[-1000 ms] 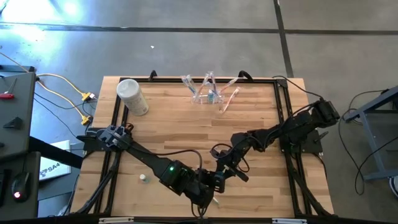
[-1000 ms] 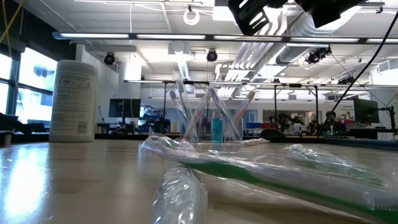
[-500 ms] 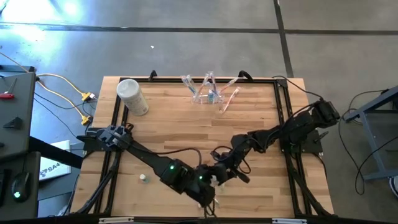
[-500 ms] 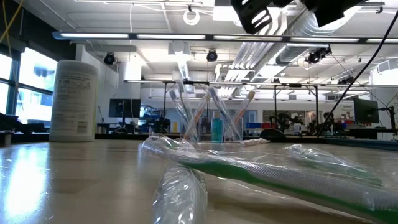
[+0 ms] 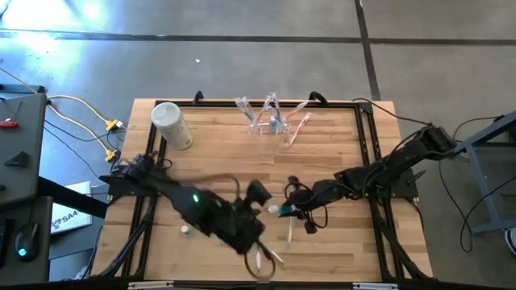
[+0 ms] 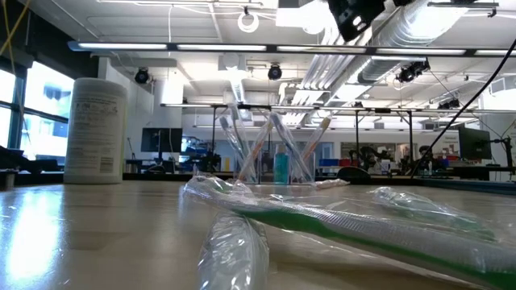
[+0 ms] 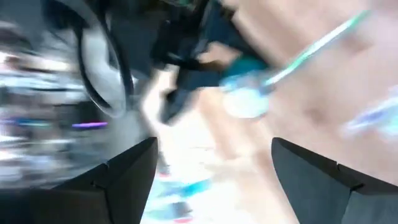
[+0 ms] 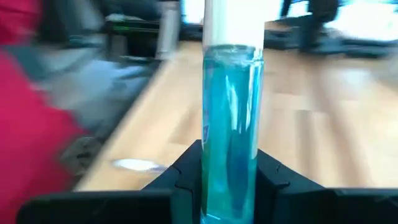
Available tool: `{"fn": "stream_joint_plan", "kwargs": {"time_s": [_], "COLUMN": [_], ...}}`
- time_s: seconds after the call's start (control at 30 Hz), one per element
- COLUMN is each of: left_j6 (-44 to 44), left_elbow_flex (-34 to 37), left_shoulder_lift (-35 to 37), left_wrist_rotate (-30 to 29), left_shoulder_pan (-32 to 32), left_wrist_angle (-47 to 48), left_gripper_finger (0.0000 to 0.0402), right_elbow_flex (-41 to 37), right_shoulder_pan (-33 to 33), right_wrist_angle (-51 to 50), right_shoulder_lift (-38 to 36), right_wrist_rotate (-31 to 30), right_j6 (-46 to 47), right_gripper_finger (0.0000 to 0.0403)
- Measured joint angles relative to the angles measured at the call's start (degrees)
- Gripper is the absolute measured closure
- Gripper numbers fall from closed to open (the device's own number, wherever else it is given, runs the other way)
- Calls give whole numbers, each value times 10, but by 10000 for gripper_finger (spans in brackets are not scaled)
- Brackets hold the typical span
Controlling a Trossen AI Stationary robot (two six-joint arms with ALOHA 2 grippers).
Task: Pick & Place toothbrushing station
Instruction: Put the top mouthwash into the transparent organizer
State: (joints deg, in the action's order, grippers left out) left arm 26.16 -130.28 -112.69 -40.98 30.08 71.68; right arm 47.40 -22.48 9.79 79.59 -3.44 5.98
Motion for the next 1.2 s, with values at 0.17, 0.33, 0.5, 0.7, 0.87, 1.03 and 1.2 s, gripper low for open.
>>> {"fn": "stream_joint_plan", "kwargs": {"time_s": [0.17,0.33,0.5,0.7,0.87,1.03,1.2], "left_j6": [-112,-143,-138,-145,-175,-193,-226], "left_elbow_flex": [-1,0,0,82,251,426,649], "left_shoulder_lift": [44,46,47,84,188,336,444], "left_wrist_rotate": [216,335,385,482,463,426,432], "left_shoulder_pan": [-68,-129,-170,-198,-212,-211,-210], "left_wrist_angle": [19,31,12,32,-80,-256,-557], "left_gripper_finger": [92,91,91,91,91,91,91], "right_elbow_flex": [0,0,0,0,0,0,0], "right_shoulder_pan": [-38,-75,-114,-150,-163,-162,-140], "right_wrist_angle": [-3,9,24,17,3,7,43], "right_shoulder_lift": [-14,-15,-15,-15,-15,-15,-15], "right_wrist_rotate": [-177,-316,-430,-492,-495,-496,-496], "right_j6": [-35,-72,-101,-108,-93,-90,-114], "right_gripper_finger": [335,335,335,335,335,335,335]}}
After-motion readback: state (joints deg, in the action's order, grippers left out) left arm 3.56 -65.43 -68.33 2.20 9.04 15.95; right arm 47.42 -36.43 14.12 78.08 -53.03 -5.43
